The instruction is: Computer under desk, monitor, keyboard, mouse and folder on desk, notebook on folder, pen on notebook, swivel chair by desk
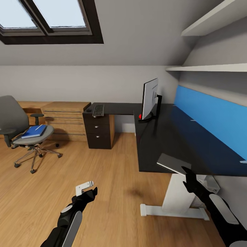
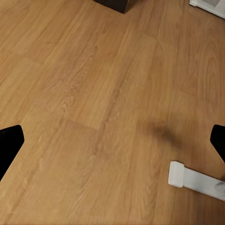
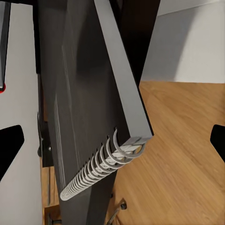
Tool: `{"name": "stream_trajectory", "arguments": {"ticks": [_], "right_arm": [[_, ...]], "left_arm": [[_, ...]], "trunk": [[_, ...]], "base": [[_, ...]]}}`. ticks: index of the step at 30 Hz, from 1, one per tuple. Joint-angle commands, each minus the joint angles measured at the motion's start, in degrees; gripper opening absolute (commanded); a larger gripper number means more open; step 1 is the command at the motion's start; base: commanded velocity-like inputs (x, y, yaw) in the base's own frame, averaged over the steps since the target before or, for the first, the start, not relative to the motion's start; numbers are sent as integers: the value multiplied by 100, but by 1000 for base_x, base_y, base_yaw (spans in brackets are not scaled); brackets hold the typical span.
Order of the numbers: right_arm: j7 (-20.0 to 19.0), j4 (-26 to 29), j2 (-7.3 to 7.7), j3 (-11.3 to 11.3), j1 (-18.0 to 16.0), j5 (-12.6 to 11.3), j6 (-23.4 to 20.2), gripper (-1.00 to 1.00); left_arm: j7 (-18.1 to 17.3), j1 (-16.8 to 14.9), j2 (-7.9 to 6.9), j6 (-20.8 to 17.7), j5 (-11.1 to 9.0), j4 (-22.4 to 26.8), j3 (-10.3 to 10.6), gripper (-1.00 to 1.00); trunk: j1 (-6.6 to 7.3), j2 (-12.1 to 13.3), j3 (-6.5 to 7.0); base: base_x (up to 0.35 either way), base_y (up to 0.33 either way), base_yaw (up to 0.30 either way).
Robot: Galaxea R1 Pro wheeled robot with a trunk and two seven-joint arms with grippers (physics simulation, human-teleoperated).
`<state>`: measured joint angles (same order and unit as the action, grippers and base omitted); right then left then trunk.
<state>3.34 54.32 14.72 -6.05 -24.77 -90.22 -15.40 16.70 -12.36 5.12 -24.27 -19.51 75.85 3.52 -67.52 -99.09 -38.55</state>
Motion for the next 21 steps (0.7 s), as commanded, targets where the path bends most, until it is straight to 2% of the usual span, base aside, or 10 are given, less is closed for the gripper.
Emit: {"name": "stream_trajectory", "arguments": {"ticks": [1, 21], "right_arm": [[35, 8, -1, -10, -2, -49, -25, 100], [33, 17, -4, -38, -2, -49, -22, 100]], "left_arm": [[53, -3, -2, -16, -61, 8, 9, 100], [53, -3, -1, -18, -62, 0, 9, 100]], "trunk": [[0, -3, -6], [0, -3, -6]], "base": [[1, 0, 0], [0, 0, 0]]}}
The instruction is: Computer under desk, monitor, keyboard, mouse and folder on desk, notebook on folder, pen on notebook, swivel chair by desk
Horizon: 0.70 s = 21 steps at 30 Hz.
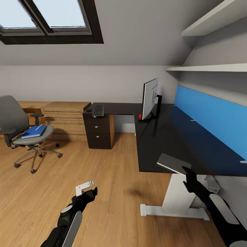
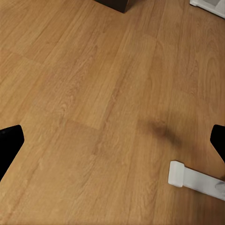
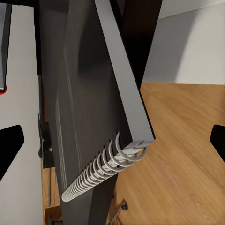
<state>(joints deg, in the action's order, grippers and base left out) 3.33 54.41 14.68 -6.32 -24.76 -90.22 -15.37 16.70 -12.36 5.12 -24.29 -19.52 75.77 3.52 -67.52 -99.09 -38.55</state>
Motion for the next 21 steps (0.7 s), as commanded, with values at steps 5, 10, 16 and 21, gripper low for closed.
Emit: {"name": "stream_trajectory", "arguments": {"ticks": [5, 10, 16, 21], "right_arm": [[36, 8, -1, -10, -3, -49, -27, 100], [36, 8, -1, -9, -2, -49, -28, 100], [44, 8, 2, -7, -2, -57, -28, 100], [47, 17, 7, -9, -2, -63, -28, 100]], "left_arm": [[53, -3, 0, -15, -66, 8, 9, 100], [53, -3, 1, -15, -68, 8, 9, 100], [53, -3, 2, -14, -69, 8, 9, 100], [53, -3, -1, -14, -71, 8, 9, 100]], "trunk": [[0, -3, -6], [0, -3, -6], [0, -3, -6], [0, -3, -6]], "base": [[0, 0, 0], [0, 0, 0], [0, 0, 0], [0, 0, 0]]}}
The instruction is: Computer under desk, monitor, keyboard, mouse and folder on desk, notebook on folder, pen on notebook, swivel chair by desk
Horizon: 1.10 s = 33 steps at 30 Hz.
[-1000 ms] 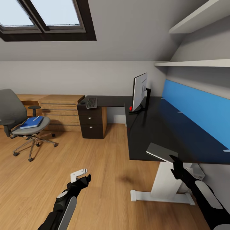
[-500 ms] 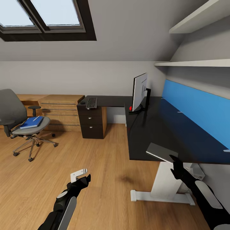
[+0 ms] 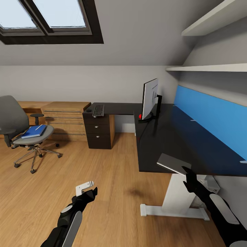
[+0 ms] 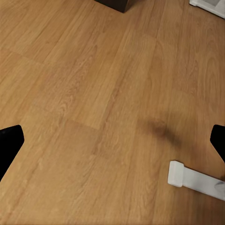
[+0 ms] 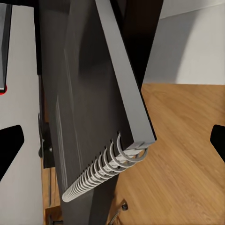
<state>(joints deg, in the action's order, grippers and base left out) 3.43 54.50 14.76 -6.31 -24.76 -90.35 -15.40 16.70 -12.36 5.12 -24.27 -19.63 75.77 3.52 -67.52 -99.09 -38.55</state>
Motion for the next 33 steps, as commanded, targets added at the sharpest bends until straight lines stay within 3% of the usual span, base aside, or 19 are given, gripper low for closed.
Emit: {"name": "stream_trajectory", "arguments": {"ticks": [1, 9, 10, 33], "right_arm": [[38, 10, 0, -11, -2, -50, -25, 100], [41, 29, 1, -11, -2, -58, -33, 100], [42, 32, 1, -11, -2, -60, -33, -100], [30, 35, 0, -10, -2, -54, -14, -100]], "left_arm": [[53, -3, -2, -16, -62, 8, 9, 100], [53, -3, -2, -16, -66, 8, 9, 100], [53, -3, -2, -16, -67, 8, 9, 100], [53, -3, 2, -16, -62, 8, 9, 100]], "trunk": [[0, -3, -6], [0, -3, -6], [0, -3, -6], [44, 77, 30]], "base": [[0, 0, 0], [0, 0, 0], [0, 0, 0], [0, 0, 0]]}}
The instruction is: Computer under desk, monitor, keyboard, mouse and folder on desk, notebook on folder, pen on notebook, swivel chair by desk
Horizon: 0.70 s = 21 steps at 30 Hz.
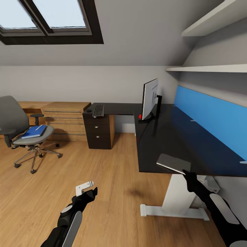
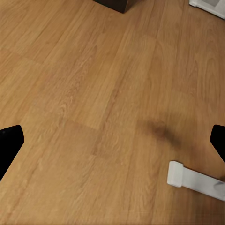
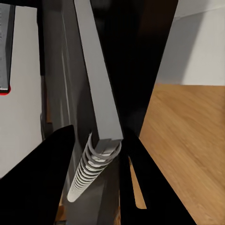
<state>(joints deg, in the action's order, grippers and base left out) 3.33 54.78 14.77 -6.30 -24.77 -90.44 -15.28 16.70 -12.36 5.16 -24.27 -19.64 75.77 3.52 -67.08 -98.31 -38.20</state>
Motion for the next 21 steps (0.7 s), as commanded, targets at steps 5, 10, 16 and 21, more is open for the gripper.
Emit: {"name": "stream_trajectory", "arguments": {"ticks": [5, 10, 16, 21], "right_arm": [[-78, 20, -8, -2, -2, -50, 1, -100], [-205, 32, -12, 12, -2, -49, 12, -100], [-420, 304, -208, 17, 16, -2, 42, -100], [-463, 803, -653, 13, 111, 681, 277, -100]], "left_arm": [[60, -3, 2, -16, -60, 8, 9, 100], [60, -3, 2, -16, -64, 8, 9, 100], [55, -3, 2, -16, -66, 8, 9, 100], [53, -3, 1, -16, -63, -3, 9, 100]], "trunk": [[111, 199, 84], [221, 400, 174], [309, 560, 246], [309, 560, 264]], "base": [[0, 0, 0], [0, 0, 0], [0, 0, 0], [0, 0, 39]]}}
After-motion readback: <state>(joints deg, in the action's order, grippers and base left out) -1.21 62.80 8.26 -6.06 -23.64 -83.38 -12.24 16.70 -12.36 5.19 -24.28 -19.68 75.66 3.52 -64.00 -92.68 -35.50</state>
